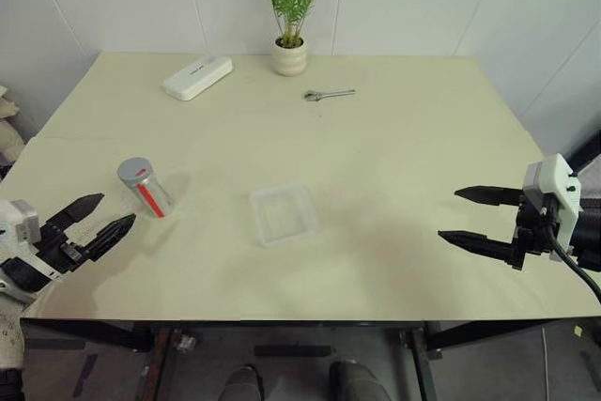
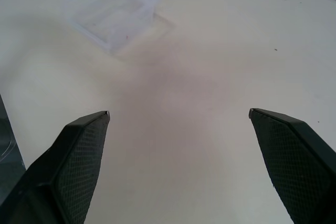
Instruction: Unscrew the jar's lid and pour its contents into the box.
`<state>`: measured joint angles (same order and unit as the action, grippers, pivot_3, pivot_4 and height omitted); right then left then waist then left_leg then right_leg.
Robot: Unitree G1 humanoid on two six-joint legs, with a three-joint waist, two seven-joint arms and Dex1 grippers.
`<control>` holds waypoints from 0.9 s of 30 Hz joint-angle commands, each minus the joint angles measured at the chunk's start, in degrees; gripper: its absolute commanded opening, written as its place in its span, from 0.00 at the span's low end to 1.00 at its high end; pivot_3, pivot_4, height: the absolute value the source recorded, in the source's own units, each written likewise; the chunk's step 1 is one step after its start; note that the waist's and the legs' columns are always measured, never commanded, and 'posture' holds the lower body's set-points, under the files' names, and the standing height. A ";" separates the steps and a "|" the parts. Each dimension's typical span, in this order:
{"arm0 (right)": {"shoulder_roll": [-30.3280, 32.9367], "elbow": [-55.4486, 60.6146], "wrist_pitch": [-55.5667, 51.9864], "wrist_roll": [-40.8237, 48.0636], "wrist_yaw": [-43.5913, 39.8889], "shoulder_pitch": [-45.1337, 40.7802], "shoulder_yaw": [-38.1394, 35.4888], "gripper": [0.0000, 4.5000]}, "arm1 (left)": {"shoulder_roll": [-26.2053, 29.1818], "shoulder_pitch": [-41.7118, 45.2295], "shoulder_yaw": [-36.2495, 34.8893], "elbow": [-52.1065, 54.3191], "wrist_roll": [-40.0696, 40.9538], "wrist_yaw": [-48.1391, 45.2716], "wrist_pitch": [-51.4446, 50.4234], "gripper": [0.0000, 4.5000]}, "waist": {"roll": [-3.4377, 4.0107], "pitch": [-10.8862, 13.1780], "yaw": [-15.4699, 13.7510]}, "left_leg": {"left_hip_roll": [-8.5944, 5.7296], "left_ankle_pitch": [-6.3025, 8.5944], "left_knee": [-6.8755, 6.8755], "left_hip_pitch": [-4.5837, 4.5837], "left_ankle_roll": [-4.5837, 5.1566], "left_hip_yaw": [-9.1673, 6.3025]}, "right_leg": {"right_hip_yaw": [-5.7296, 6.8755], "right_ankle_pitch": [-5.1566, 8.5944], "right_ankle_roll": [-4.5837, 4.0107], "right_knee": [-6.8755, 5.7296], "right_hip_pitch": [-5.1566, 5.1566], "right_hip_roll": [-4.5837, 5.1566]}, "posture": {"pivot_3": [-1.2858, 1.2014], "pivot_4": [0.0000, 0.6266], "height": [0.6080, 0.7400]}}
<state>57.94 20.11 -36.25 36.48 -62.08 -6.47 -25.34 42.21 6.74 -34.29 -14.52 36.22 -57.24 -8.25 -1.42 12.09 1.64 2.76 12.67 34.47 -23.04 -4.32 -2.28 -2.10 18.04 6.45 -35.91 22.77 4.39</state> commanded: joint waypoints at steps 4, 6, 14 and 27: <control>-0.89 4.19 -0.89 2.90 2.47 1.08 -2.90 1.00 | -0.53 1.81 0.61 0.27 -0.73 0.53 2.35 0.99 | 0.00 0.00 -0.04 | 0.00 0.00 0.04 -0.02 0.00 0.01 | -0.02 -0.01 0.01 0.00 0.00 0.00 | 0.52 0.24 1.00; -0.91 4.51 -1.03 3.06 2.99 1.27 -2.69 1.00 | -1.16 1.20 0.48 1.24 -0.57 0.99 2.53 0.99 | 0.00 0.00 -0.04 | 0.00 0.01 0.04 -0.01 0.01 0.03 | -0.04 -0.02 0.02 0.00 0.00 0.00 | 0.52 0.24 1.00; -0.98 3.27 -2.11 4.69 3.41 -3.41 2.86 1.00 | -6.03 -5.05 -0.59 12.28 -0.72 11.39 0.19 0.99 | 0.00 0.00 0.04 | 0.01 0.04 0.11 -0.01 0.06 0.10 | -0.13 -0.34 0.54 0.02 -0.01 -0.01 | 0.52 0.24 1.00; -3.95 -3.48 1.56 1.96 -0.88 -15.24 15.66 1.00 | -19.67 -9.83 2.64 27.71 -7.25 32.60 2.74 0.99 | -0.03 0.00 -0.11 | 0.01 0.06 0.65 -0.04 0.28 0.46 | -0.50 -0.25 -0.10 0.21 -0.13 -0.04 | 0.52 0.24 1.00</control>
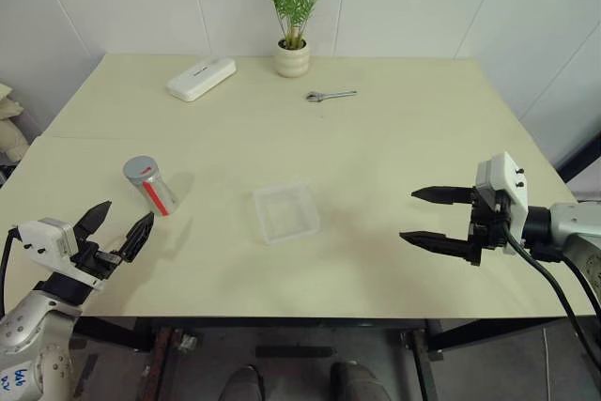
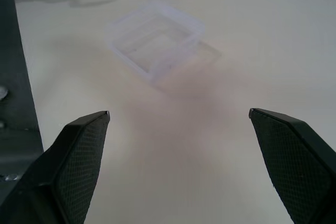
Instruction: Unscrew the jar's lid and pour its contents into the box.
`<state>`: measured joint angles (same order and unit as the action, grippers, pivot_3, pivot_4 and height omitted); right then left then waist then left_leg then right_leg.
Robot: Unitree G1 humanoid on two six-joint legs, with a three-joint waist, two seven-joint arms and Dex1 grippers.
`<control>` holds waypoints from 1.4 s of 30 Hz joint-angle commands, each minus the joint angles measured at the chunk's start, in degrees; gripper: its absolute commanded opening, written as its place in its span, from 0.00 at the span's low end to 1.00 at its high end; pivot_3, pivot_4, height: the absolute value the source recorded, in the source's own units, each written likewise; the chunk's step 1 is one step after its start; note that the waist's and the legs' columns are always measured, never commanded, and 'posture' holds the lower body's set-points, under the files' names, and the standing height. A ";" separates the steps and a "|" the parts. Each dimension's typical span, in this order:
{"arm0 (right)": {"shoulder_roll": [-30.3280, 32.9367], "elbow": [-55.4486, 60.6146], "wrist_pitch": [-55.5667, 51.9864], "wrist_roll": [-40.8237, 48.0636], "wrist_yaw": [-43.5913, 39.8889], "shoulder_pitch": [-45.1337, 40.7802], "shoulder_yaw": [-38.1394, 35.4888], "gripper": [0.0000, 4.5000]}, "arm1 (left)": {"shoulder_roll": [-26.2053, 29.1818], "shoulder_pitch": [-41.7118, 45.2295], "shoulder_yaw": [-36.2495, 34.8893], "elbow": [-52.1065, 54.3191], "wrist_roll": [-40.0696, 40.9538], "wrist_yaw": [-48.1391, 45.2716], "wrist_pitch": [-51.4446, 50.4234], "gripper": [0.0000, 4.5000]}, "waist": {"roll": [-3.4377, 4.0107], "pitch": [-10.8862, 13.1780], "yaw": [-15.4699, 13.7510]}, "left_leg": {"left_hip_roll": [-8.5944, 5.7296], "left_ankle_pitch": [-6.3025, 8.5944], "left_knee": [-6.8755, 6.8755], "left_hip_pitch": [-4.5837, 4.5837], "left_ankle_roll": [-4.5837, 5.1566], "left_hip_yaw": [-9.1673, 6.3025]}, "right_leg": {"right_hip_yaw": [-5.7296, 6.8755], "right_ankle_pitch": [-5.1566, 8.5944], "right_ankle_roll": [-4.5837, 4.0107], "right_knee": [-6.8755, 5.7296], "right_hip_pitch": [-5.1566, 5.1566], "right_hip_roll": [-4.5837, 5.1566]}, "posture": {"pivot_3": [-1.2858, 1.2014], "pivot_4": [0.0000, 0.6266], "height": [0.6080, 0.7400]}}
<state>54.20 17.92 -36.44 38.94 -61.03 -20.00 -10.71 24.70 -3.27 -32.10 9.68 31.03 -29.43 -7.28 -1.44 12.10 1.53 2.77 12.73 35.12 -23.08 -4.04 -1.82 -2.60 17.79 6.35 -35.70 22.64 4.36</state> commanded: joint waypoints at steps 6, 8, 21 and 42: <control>-1.61 -5.99 4.12 -3.35 -4.22 -5.82 4.82 1.00 | -6.68 1.88 2.72 3.75 -8.05 14.25 3.04 0.99 | -0.02 -0.01 0.00 | 0.00 -0.03 0.03 0.00 0.05 0.08 | -0.10 -0.11 0.05 0.12 -0.02 -0.04 | 0.52 0.24 1.00; -2.21 -7.14 4.89 -3.99 -4.97 -6.94 5.79 1.00 | -8.16 3.02 4.21 3.73 -10.33 17.49 2.92 0.99 | -0.02 -0.01 -0.01 | 0.00 -0.02 0.03 0.02 0.08 0.15 | -0.17 -0.12 0.08 0.12 -0.02 -0.04 | 0.52 0.24 1.00; -6.51 -11.49 8.55 -8.21 -6.42 -10.64 8.74 1.00 | -12.83 10.99 10.12 -1.31 -17.59 26.74 5.44 0.99 | -0.02 -0.01 -0.03 | -0.02 0.05 0.04 0.00 0.15 0.18 | -0.33 -0.63 0.97 0.17 0.00 -0.16 | 0.52 0.24 1.00; -7.53 -11.35 9.64 -9.66 -5.09 -10.05 8.53 1.00 | -10.11 18.96 10.00 -13.67 -19.06 29.00 10.15 0.99 | -0.02 -0.01 -0.10 | -0.02 0.08 0.04 -0.03 0.13 0.19 | -0.35 -0.71 1.12 0.18 0.02 -0.17 | 0.52 0.24 1.00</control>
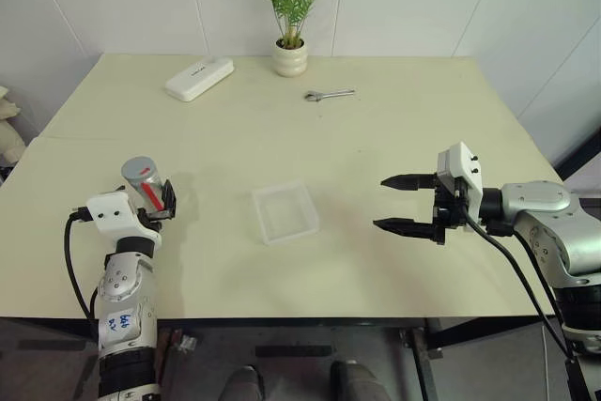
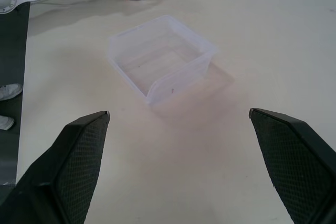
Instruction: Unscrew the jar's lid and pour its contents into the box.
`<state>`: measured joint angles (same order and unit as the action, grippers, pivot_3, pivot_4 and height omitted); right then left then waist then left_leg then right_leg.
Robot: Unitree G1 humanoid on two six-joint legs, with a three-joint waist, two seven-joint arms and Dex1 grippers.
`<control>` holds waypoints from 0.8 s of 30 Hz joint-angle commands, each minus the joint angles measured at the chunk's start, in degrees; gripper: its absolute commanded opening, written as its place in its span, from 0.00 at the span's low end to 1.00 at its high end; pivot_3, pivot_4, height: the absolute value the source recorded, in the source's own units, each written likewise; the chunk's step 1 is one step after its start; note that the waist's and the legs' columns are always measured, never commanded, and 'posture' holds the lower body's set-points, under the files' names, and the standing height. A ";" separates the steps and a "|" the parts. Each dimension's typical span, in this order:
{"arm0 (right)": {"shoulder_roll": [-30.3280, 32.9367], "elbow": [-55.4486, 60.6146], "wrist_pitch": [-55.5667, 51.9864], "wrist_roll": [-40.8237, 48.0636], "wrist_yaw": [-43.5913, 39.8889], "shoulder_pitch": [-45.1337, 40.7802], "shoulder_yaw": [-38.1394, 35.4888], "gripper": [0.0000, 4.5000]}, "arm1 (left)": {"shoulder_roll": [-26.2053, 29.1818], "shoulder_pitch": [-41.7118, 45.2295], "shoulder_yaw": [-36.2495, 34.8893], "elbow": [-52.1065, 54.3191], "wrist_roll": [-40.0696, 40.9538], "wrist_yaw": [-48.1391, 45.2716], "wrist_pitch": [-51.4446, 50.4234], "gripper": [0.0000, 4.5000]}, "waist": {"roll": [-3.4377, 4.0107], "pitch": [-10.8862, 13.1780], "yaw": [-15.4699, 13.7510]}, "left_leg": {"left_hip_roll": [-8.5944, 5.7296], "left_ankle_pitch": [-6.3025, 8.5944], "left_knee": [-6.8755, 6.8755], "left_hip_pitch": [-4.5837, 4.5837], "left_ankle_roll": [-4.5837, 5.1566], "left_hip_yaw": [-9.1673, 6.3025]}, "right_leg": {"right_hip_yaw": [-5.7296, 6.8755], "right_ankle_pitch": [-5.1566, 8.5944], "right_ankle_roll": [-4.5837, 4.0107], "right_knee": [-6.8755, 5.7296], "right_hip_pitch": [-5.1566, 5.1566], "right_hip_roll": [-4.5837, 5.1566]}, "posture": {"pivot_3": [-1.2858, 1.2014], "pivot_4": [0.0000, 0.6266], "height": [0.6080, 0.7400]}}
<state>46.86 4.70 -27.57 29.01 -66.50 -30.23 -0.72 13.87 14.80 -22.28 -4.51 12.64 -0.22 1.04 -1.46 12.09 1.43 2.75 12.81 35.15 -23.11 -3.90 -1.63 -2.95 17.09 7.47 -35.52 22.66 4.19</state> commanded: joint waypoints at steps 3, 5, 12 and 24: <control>-0.20 2.30 0.76 0.29 0.56 0.57 -1.54 1.00 | 0.83 1.07 0.49 0.50 -0.49 -0.67 2.36 0.99 | 0.00 0.00 0.01 | 0.00 0.01 -0.01 0.00 0.00 0.00 | 0.00 -0.01 0.02 0.00 0.00 0.00 | 0.52 0.24 1.00; -0.14 2.43 0.76 0.30 0.67 0.75 -1.61 1.00 | 0.88 0.98 0.39 0.55 -0.43 -0.62 2.59 0.99 | 0.00 0.00 0.01 | 0.00 0.03 -0.01 0.00 0.00 0.00 | 0.00 -0.01 0.03 0.00 0.00 0.00 | 0.52 0.24 1.00; -0.09 1.84 1.01 -0.07 0.79 0.61 -1.40 1.00 | 0.73 1.23 0.33 0.22 -0.57 -0.06 2.62 0.91 | 0.00 0.00 0.00 | 0.00 0.04 -0.01 0.00 -0.01 0.00 | 0.00 -0.02 0.04 -0.01 0.00 0.00 | 0.52 0.24 1.00; -0.17 2.22 0.87 -0.40 1.17 0.57 -1.67 1.00 | 0.89 0.73 0.68 0.57 0.95 -2.36 2.90 0.44 | 0.00 0.00 -0.01 | 0.00 0.04 -0.01 0.00 -0.01 0.00 | 0.00 -0.02 0.04 0.00 0.00 0.00 | 0.52 0.24 1.00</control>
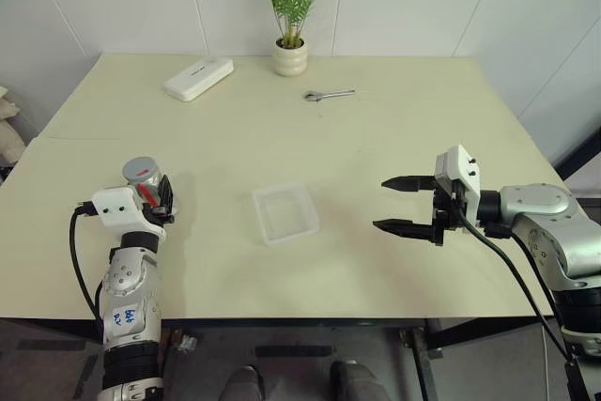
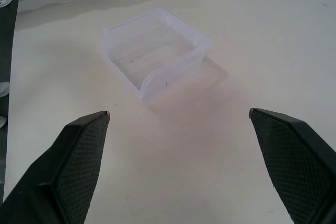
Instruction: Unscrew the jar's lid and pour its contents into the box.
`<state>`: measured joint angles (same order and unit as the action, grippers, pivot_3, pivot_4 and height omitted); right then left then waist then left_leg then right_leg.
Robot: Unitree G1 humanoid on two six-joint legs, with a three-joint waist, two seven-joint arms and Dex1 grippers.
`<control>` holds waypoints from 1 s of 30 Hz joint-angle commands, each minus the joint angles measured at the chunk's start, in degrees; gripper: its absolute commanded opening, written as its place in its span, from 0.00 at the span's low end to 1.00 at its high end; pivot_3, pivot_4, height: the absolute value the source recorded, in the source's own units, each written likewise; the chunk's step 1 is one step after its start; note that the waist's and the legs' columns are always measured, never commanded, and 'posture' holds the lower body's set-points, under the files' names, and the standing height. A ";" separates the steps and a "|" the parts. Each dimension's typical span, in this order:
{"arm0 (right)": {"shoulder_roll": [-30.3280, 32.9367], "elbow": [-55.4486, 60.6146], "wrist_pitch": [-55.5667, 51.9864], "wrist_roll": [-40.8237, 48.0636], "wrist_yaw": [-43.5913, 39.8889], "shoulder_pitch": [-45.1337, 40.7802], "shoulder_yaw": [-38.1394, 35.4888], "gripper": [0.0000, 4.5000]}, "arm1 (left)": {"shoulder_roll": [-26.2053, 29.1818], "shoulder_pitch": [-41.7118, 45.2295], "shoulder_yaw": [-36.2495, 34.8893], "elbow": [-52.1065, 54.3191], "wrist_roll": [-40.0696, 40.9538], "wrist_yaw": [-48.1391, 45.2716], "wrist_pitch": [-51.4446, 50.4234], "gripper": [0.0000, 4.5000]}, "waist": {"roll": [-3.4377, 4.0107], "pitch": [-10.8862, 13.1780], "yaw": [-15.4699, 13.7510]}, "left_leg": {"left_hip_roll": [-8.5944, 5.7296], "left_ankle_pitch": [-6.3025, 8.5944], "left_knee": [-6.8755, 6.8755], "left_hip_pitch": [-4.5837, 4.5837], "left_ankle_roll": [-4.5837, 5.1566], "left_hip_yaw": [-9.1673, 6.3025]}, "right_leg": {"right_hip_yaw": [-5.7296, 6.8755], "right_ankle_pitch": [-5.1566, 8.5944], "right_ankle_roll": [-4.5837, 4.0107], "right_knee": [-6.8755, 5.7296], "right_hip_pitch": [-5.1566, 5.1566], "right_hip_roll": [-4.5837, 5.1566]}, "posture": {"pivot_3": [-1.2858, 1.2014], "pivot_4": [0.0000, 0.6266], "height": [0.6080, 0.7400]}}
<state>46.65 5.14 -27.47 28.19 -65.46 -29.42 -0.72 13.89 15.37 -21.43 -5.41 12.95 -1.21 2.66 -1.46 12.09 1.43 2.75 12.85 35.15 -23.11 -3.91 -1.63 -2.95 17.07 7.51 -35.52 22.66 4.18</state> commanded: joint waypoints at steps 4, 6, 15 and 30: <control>-0.27 2.96 0.17 0.70 1.77 -0.57 -2.29 1.00 | 2.46 -0.38 -0.62 3.60 4.54 -6.34 -1.03 0.44 | 0.00 0.00 0.04 | 0.00 0.00 0.00 0.00 0.00 0.00 | 0.00 0.00 -0.01 0.00 0.00 0.00 | 0.52 0.24 1.00; -0.75 4.04 -0.24 0.99 3.14 -0.71 -2.52 1.00 | 3.97 -0.43 -0.71 4.70 6.50 -9.57 -1.90 0.44 | 0.00 0.00 0.10 | 0.00 0.01 -0.01 0.00 -0.01 0.00 | 0.00 0.01 -0.01 0.00 0.02 0.00 | 0.52 0.24 1.00; -3.66 10.44 -2.54 1.41 9.96 0.16 -2.59 1.00 | 10.05 1.59 0.97 5.80 10.35 -20.40 -4.83 0.44 | 0.00 0.00 0.02 | 0.00 0.01 -0.02 -0.03 -0.01 0.00 | 0.00 0.02 -0.04 0.01 0.03 0.00 | 0.52 0.24 1.00; -16.40 25.70 -19.99 2.77 34.96 -10.20 0.32 1.00 | 23.07 15.37 12.35 2.59 17.94 -53.40 -17.02 0.44 | 0.02 0.01 0.21 | 0.05 0.05 -0.14 -0.16 0.02 0.06 | -0.07 0.08 -0.17 -0.14 0.37 -0.03 | 0.52 0.24 1.00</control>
<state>30.82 27.60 -45.67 30.44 -33.66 -38.51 -0.09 36.18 29.69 -9.74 -3.09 29.22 -51.84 -12.67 -1.45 12.10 1.64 2.80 12.90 34.99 -23.28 -3.89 -1.56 -3.01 17.15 7.34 -35.65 23.04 4.15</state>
